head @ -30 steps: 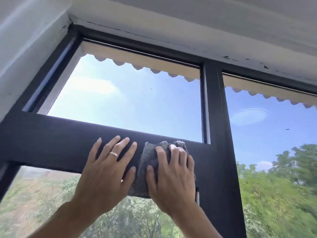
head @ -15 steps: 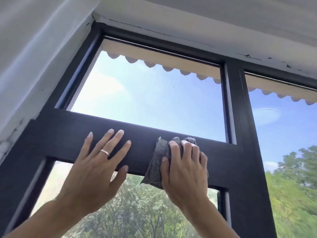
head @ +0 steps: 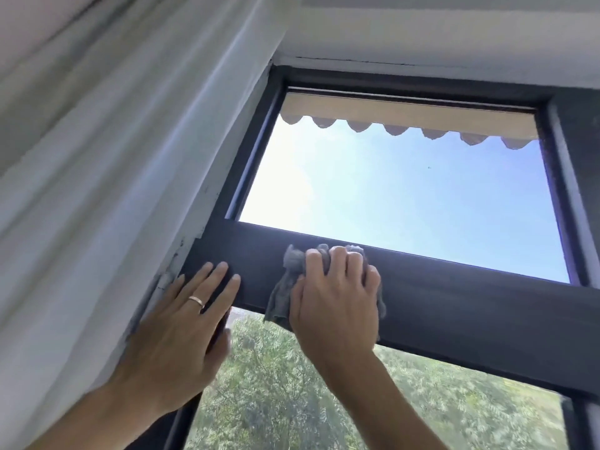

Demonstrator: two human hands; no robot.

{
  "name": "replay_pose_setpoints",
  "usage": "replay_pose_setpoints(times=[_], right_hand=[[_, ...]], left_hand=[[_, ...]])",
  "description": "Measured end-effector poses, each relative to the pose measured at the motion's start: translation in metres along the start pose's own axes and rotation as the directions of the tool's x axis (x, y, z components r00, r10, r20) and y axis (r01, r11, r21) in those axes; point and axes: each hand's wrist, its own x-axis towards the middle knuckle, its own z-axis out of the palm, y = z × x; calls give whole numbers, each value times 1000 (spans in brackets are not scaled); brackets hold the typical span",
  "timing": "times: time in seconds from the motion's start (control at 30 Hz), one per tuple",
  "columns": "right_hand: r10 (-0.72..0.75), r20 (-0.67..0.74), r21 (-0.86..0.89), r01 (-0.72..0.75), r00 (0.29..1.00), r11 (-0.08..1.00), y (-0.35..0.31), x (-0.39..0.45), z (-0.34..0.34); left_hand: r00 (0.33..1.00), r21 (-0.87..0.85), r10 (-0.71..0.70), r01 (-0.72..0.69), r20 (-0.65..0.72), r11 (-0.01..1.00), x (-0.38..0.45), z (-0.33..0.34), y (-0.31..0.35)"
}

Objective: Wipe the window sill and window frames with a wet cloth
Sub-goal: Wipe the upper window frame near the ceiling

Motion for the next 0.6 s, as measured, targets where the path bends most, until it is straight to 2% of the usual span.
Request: replay_pose_setpoints(times=[0.1, 0.17, 0.27, 0.37, 0.5, 0.6], right_hand=[[-184, 24, 84, 182, 983, 980, -56, 15, 15], [-250, 27, 92, 246, 968, 965, -53, 18, 14], [-219, 16, 9, 219, 976, 976, -15, 6, 5], [-220, 52, -10, 221, 974, 975, -24, 14, 8], [-481, 150, 164, 458, 864, 874, -96, 51, 33], [-584, 114, 204, 556, 804, 806, -93, 61, 35]], left_hand=[[999, 79, -1, -3, 46, 997, -3, -3, -13], [998, 127, 3, -11, 66, 992, -3, -6, -16], [997, 157, 19, -31, 74, 987, -3, -13, -19], [994, 159, -14, -3, 105, 987, -4, -20, -22], [982, 132, -74, 52, 173, 990, -7, -20, -25], [985, 115, -90, 74, 146, 991, -9, -20, -23]])
